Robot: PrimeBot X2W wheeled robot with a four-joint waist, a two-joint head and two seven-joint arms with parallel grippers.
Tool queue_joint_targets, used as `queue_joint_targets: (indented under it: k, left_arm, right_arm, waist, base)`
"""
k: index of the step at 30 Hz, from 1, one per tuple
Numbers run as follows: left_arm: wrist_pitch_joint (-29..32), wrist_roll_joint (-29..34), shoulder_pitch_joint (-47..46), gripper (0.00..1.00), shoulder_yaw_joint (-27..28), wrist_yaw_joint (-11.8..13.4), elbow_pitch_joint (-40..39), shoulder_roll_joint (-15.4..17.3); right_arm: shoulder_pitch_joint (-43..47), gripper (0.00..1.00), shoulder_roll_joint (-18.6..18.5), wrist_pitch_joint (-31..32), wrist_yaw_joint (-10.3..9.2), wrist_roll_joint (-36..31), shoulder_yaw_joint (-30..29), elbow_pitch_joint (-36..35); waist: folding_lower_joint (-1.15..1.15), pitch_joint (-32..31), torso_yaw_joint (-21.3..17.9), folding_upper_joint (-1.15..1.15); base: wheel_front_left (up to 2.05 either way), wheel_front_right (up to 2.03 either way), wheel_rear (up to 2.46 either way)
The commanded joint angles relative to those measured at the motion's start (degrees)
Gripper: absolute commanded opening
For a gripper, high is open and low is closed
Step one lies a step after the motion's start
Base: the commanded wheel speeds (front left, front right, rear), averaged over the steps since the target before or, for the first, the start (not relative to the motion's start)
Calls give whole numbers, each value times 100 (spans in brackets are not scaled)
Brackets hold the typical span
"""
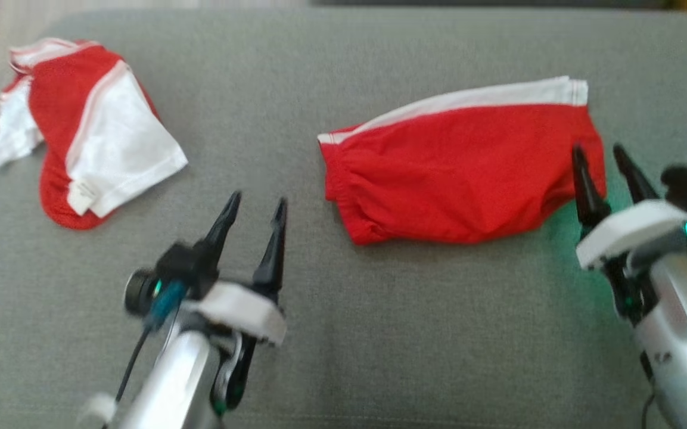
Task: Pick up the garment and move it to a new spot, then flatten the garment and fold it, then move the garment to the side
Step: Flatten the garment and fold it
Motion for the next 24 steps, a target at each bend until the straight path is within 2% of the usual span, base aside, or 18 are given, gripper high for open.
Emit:
queue_joint_targets:
  k: [1, 6, 11, 17, 24]
  left_arm:
    - [-51, 51, -83, 100, 266, 51, -272, 102]
    - [-52, 359, 733, 100, 530, 177, -906, 29]
    - [-52, 646, 1148, 100, 732, 281, -1360, -21]
    - [-52, 796, 1319, 100, 659, 185, -1568, -71]
    - [-52, 895, 1315, 100, 480, 139, -1619, -94]
  right_arm:
    - [-13, 100, -4, -12, 43, -4, -2, -119]
    - [147, 100, -126, 126, 43, -203, -678, 320]
    - [-43, 100, -332, 419, 43, -467, -1247, 910]
    - [-360, 100, -487, 683, 43, -695, -1694, 1579]
    - [-690, 100, -475, 1015, 43, -955, -1889, 2342]
  waist:
    - [0, -213, 96, 0]
    - [0, -376, 431, 0]
    - [0, -329, 870, 0]
    - [0, -174, 1285, 0]
    - [0, -32, 1486, 0]
  base:
    - [0, 0, 0]
    - [0, 0, 0]
    - [0, 0, 0]
    - [0, 0, 0]
    - [0, 0, 0]
